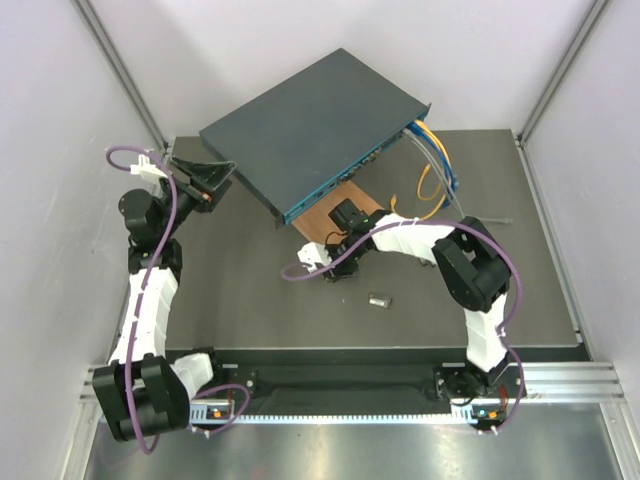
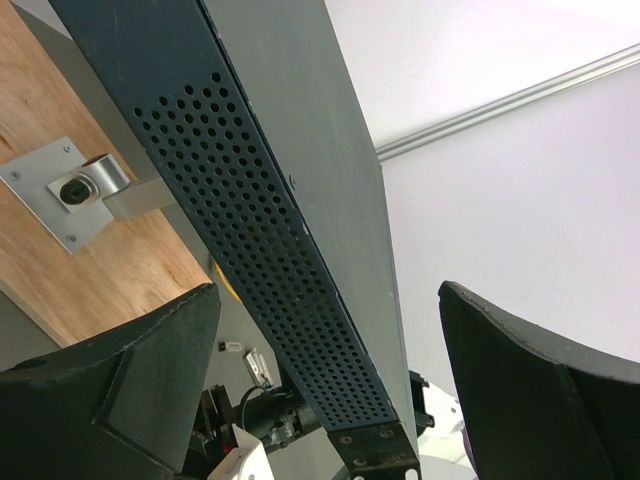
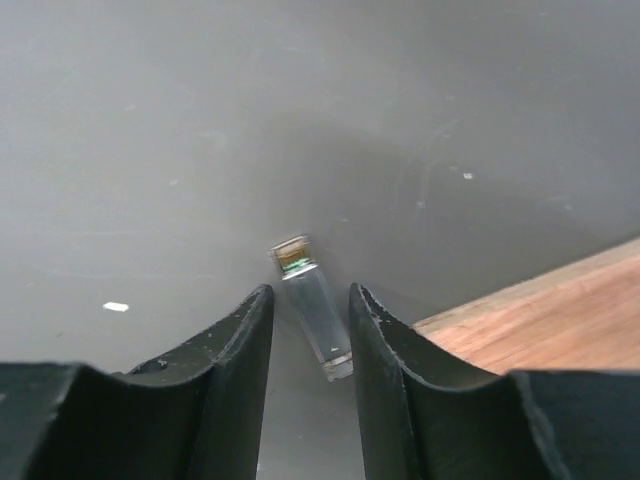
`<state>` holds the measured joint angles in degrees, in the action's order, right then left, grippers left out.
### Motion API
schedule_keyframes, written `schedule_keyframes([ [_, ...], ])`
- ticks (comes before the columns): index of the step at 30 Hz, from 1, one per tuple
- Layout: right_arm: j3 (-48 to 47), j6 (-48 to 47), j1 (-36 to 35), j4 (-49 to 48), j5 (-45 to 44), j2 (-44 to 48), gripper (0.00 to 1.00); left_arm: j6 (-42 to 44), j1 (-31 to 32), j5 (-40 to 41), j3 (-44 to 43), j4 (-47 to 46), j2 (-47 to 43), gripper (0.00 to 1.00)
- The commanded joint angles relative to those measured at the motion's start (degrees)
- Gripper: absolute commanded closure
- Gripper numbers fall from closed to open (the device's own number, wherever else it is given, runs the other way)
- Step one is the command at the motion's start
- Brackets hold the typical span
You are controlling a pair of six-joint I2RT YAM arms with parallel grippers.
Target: Insert the plug into the switch port
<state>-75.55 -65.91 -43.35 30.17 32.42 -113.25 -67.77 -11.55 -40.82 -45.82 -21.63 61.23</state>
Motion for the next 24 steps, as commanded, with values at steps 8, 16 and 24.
schedule_keyframes([
  [8,3.5,-3.5,-3.6,5.9,-3.8,2.5,0.79,0.4,-0.3,-0.8,-4.1,-2.5,-0.1,0.05],
  [16,5.8,-0.5,-3.8,6.7,-5.4,8.7,1.0,3.3,-0.5,-1.8,-8.3,-4.0,-1.8,0.06],
  [24,8.3,9.9,-3.3,7.3,-2.5,24.3,1.0,-0.2,-0.1,-3.3,-9.0,-6.4,-5.5,0.06],
])
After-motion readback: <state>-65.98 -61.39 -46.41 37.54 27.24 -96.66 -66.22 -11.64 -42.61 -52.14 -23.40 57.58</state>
